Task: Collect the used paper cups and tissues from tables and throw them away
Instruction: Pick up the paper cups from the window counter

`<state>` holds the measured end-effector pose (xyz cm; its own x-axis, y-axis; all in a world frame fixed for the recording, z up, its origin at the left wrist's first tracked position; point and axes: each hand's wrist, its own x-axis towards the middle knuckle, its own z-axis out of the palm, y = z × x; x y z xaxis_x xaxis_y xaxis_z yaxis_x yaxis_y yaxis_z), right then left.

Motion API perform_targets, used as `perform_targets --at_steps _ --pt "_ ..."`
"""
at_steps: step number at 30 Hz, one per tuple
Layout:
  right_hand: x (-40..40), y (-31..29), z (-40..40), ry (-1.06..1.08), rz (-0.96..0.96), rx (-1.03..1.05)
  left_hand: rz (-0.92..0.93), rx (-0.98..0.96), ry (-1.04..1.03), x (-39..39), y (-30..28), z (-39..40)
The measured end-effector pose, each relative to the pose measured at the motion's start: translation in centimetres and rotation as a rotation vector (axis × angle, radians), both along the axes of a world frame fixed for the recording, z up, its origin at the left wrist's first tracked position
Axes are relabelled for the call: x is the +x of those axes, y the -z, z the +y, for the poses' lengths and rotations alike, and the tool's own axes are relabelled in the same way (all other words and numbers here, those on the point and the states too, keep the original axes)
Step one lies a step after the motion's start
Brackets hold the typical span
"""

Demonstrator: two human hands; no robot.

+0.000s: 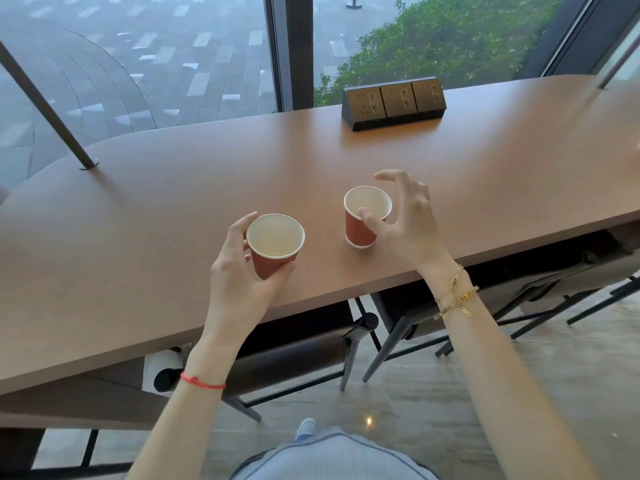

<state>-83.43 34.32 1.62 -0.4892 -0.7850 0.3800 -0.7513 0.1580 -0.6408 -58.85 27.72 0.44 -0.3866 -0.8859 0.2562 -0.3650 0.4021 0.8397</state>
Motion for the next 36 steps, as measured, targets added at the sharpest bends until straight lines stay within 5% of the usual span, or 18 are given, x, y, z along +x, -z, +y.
perform_targets --at_steps 6,16,36 --pt "0.4 1.2 -0.9 -0.015 -0.042 0.134 0.005 -0.002 0.021 -0.1 0.0 -0.5" --pt "2.6 0.2 3.5 0.111 -0.015 0.033 0.02 -0.022 0.161 -0.6 -0.4 -0.5" --pt "9.3 4.3 31.1 0.981 -0.187 0.025 -0.083 -0.026 1.143 -14.8 2.4 13.8"
